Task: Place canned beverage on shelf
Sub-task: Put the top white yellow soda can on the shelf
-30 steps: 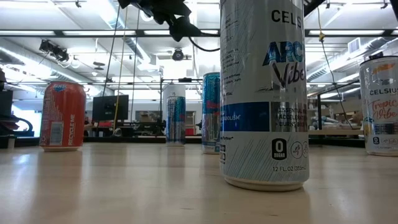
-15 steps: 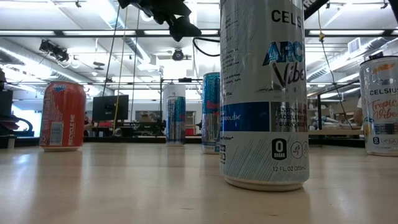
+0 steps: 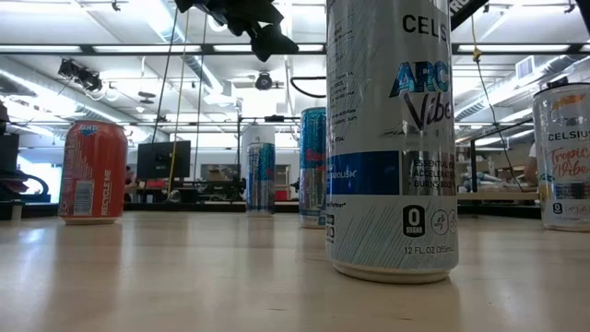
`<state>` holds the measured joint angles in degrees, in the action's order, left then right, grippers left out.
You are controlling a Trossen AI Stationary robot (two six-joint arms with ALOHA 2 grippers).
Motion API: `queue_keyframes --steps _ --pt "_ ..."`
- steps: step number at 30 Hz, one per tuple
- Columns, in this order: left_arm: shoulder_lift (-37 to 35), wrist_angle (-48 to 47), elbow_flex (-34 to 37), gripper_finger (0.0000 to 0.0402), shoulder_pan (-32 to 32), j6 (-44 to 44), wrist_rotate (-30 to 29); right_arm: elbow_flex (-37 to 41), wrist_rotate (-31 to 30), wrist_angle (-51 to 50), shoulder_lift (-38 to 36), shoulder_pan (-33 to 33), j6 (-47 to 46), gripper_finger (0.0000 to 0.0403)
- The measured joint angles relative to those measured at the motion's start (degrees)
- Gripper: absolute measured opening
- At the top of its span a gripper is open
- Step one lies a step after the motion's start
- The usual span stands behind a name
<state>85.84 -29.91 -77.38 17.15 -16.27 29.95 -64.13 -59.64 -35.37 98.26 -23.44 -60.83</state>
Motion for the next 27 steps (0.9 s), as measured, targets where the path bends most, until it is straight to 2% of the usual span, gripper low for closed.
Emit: queue_keyframes --steps 19,27 --pt "0.0 -0.43 0.0 0.0318 0.0 0.02 0.0 0.01 -0.58 -4.97 0.0 -3.49 -2.72 0.0008" --pt "0.0 -0.81 0.0 0.0318 0.0 0.04 0.0 -0.01 -0.72 -13.8 0.0 -4.62 -9.51 0.0008"
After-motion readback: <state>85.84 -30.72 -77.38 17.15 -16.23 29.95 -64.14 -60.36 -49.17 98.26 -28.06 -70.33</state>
